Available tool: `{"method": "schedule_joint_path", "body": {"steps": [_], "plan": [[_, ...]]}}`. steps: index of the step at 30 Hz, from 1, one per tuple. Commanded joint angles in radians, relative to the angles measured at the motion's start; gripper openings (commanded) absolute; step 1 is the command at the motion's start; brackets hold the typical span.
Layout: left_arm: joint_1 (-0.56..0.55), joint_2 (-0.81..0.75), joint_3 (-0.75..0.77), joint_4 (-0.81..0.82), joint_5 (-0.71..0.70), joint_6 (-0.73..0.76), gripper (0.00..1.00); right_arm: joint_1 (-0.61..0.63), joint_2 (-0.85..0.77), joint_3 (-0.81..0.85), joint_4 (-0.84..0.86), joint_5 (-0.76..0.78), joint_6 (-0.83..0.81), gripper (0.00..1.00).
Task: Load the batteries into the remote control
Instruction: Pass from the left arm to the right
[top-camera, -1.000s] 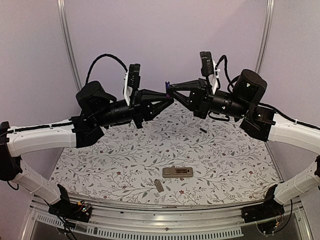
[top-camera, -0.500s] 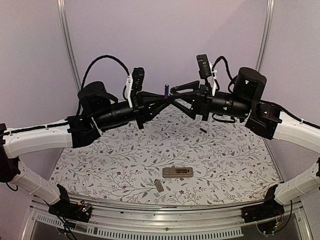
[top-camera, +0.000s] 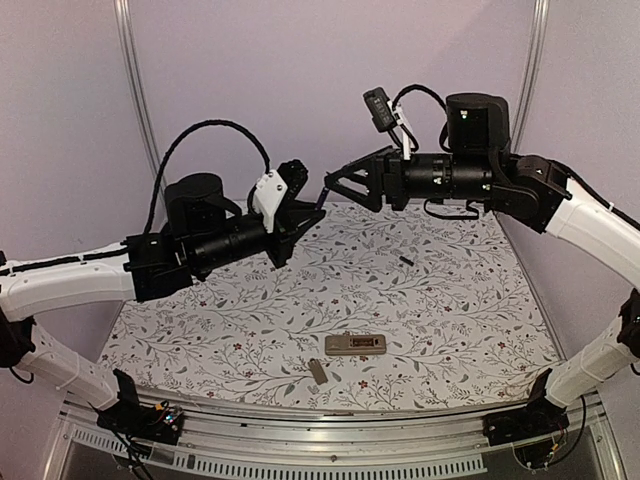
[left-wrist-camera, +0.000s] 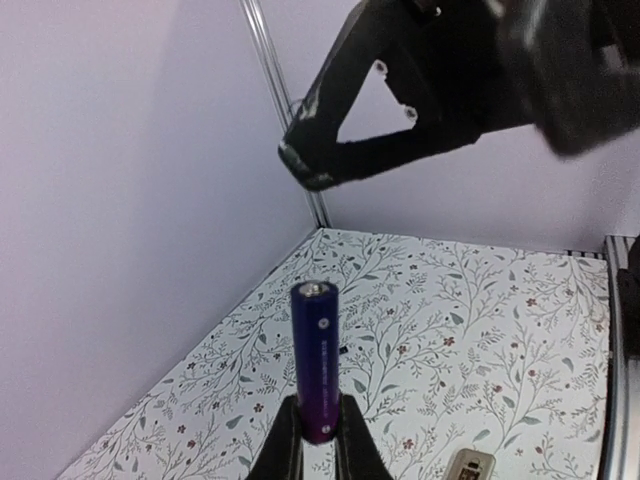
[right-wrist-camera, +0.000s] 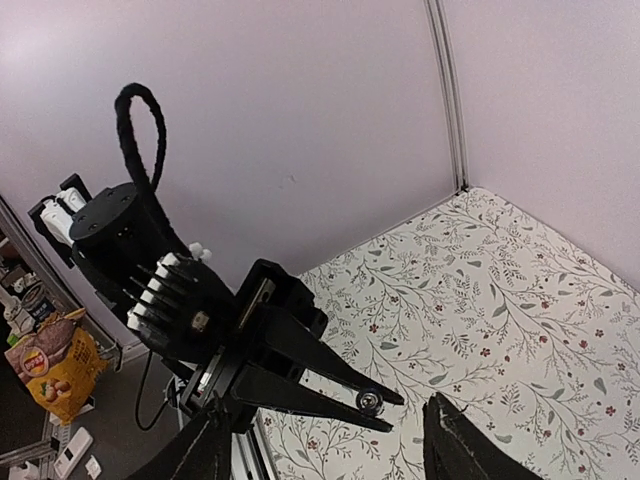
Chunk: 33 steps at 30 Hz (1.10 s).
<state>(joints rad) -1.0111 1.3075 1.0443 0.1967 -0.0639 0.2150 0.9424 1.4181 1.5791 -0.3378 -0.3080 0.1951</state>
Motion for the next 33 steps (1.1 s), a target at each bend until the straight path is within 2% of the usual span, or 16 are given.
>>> {"method": "schedule_joint_path", "body": {"steps": [1,4,6,11,16,22,25,26,27,28,29,30,33], "plan": [[-0.027,0.003,-0.01,-0.038,-0.05,0.047,0.0,0.003,0.051,0.029,-0.09,0.001,0.043,0.63],[-0.033,0.007,-0.009,-0.046,-0.054,0.052,0.0,0.003,0.087,0.041,-0.088,-0.016,0.051,0.61],[-0.036,0.009,-0.009,-0.049,-0.055,0.055,0.0,0.003,0.105,0.045,-0.076,-0.035,0.057,0.56],[-0.045,0.007,-0.008,-0.055,-0.06,0.058,0.0,0.003,0.127,0.045,-0.064,-0.052,0.061,0.39],[-0.051,0.009,-0.009,-0.062,-0.062,0.062,0.0,0.004,0.127,0.031,-0.067,-0.032,0.065,0.17],[-0.052,0.009,-0.009,-0.059,-0.068,0.059,0.0,0.003,0.109,0.009,-0.081,-0.01,0.067,0.0],[-0.052,0.001,-0.017,-0.044,-0.058,0.04,0.0,0.002,0.1,0.001,-0.078,0.001,0.074,0.0],[-0.051,-0.009,-0.027,-0.027,-0.051,0.029,0.05,0.0,0.095,-0.001,-0.068,-0.002,0.08,0.0],[-0.052,-0.027,-0.047,0.003,-0.041,0.02,0.26,-0.002,0.091,-0.005,-0.051,-0.014,0.084,0.0],[-0.051,-0.049,-0.077,0.062,-0.02,0.021,0.52,-0.006,0.082,-0.017,-0.018,-0.034,0.093,0.0],[-0.05,-0.078,-0.118,0.119,0.009,0.026,0.69,-0.011,0.072,-0.031,0.023,-0.066,0.101,0.0],[-0.049,-0.105,-0.161,0.183,0.044,0.033,0.77,-0.016,0.053,-0.049,0.071,-0.098,0.115,0.0],[-0.049,-0.172,-0.269,0.34,0.143,0.049,0.81,-0.023,0.001,-0.105,0.239,-0.192,0.151,0.0]]}}
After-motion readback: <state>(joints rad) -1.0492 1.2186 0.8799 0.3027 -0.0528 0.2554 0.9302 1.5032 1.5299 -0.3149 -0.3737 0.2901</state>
